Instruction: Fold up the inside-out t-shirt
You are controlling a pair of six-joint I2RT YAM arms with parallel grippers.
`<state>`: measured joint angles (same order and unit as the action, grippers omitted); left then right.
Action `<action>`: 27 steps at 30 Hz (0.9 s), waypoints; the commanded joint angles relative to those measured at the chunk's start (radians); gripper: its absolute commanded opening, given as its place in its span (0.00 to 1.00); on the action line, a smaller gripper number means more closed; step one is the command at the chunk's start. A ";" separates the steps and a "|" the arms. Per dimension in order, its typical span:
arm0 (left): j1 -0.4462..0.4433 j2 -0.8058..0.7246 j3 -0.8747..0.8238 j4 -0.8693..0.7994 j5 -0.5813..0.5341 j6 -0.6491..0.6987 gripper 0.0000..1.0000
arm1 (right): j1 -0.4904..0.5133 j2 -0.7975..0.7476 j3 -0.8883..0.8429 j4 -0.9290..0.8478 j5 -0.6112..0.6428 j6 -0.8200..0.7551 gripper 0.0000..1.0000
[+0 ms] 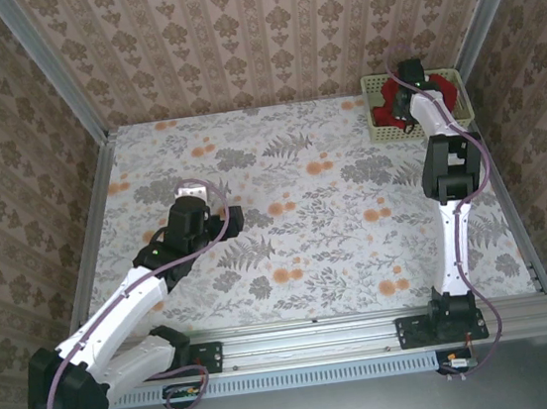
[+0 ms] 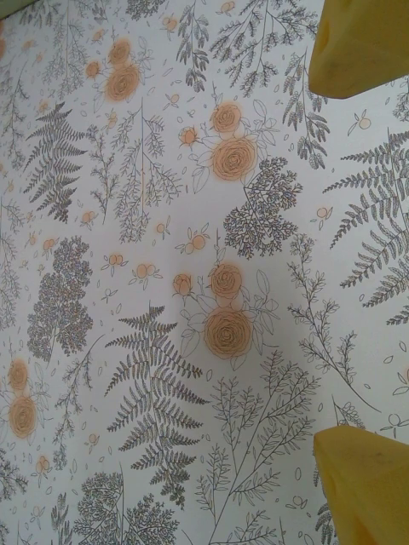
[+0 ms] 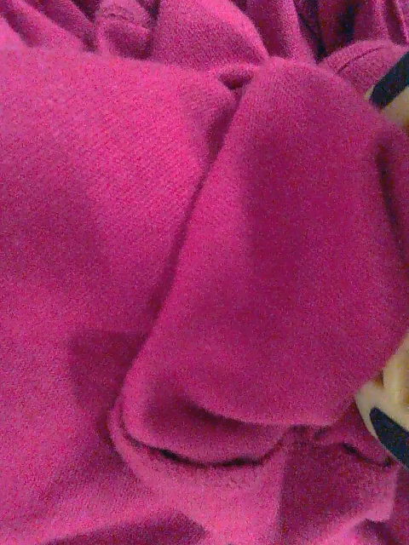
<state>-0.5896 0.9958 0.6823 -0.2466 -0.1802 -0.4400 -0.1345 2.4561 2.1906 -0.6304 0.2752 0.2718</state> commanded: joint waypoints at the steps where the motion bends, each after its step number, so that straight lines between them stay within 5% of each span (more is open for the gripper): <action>1: -0.009 -0.002 0.036 -0.012 -0.003 0.004 1.00 | -0.005 -0.072 0.021 -0.048 -0.014 0.007 0.15; 10: -0.013 -0.019 0.066 -0.048 0.021 0.005 1.00 | 0.001 -0.280 -0.108 0.050 0.041 0.010 0.00; 27: -0.027 -0.045 0.094 -0.095 0.085 0.003 1.00 | 0.186 -0.861 -0.585 0.390 0.140 -0.079 0.00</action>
<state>-0.6083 0.9646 0.7349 -0.3153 -0.1184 -0.4404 0.0090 1.7123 1.6352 -0.3576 0.3515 0.2371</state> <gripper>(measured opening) 0.998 0.145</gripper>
